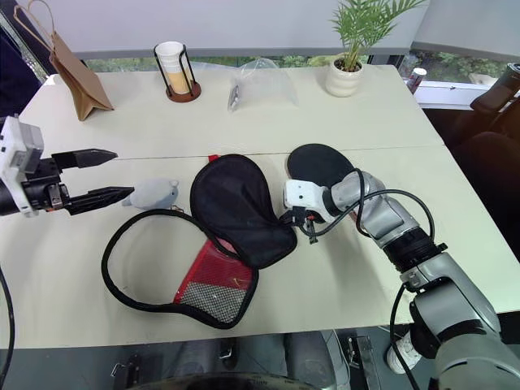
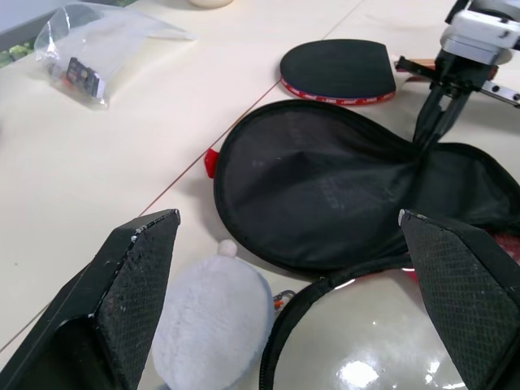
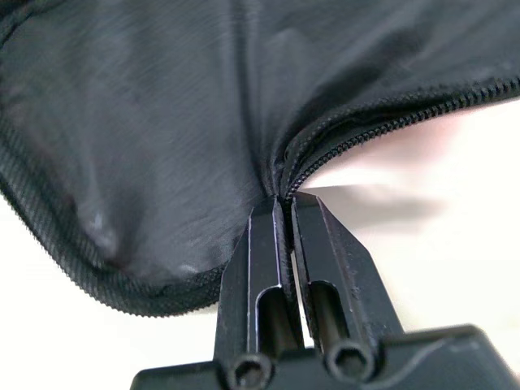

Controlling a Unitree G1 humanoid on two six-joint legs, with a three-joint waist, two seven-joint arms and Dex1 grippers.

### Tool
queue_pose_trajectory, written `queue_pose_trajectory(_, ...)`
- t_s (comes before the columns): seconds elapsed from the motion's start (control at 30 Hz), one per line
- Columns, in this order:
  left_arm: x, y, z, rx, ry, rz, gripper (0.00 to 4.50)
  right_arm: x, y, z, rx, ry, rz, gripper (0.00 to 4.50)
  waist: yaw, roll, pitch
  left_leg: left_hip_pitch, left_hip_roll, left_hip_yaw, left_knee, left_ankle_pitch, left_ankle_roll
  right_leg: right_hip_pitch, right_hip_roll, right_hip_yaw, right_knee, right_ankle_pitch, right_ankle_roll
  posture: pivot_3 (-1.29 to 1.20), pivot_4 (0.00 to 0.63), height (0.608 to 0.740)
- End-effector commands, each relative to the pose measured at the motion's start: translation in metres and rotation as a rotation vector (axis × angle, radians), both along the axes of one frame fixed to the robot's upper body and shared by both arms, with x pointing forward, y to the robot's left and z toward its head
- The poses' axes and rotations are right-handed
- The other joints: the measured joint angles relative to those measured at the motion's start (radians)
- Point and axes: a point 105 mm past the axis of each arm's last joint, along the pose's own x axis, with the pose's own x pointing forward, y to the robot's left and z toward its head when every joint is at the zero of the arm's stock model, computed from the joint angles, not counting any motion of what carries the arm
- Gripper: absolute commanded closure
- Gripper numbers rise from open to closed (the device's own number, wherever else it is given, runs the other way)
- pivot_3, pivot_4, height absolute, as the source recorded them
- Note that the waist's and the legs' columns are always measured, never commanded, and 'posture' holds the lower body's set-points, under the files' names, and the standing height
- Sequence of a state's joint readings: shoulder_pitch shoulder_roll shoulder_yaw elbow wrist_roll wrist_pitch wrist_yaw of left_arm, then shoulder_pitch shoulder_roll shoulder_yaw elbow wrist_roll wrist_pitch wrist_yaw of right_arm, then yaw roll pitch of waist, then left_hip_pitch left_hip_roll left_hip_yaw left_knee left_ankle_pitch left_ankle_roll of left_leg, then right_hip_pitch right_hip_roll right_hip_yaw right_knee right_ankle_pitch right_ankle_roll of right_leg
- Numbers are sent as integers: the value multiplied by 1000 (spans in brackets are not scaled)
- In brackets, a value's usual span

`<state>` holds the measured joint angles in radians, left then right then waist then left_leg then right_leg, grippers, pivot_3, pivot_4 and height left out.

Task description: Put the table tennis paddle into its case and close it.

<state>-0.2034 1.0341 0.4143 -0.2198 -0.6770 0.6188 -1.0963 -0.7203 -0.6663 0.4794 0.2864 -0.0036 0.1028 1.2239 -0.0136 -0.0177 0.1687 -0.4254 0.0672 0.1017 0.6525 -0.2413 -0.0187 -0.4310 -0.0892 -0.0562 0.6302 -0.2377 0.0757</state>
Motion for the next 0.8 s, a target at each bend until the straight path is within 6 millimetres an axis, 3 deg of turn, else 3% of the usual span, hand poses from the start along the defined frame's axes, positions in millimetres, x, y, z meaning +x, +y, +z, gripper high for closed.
queue_pose_trajectory(0.03,-3,-2,10,4,-52,-3,0,12,-19,4,14,52,-168,4429,1,0,0,0,0,0,0,0,0,0,0,0,0,0,0,0,150,740)
queue_pose_trajectory(0.23,-1,-3,10,2,-55,-3,0,6,-27,3,59,158,-299,4429,4,0,0,0,0,0,1,0,0,1,0,0,0,0,0,0,150,740)
queue_pose_trajectory(0.27,0,-3,10,2,-55,-5,0,6,-27,4,90,177,-340,4191,4,0,0,0,0,0,1,0,0,1,0,0,0,0,0,0,150,740)
queue_pose_trajectory(0.33,1,-5,9,-1,-55,-11,0,6,-29,8,139,189,-401,3540,4,0,0,0,0,0,0,0,0,1,0,0,0,0,0,0,150,740)
queue_pose_trajectory(0.57,4,-11,7,-9,-46,-34,0,13,-49,37,248,150,-588,48,1,0,0,0,0,0,0,0,0,0,0,0,0,0,0,0,150,740)
queue_pose_trajectory(0.8,7,-13,9,-13,-43,-54,0,16,-88,68,299,57,-775,48,2,0,0,-1,0,0,-1,0,0,-1,0,0,0,0,0,0,150,740)
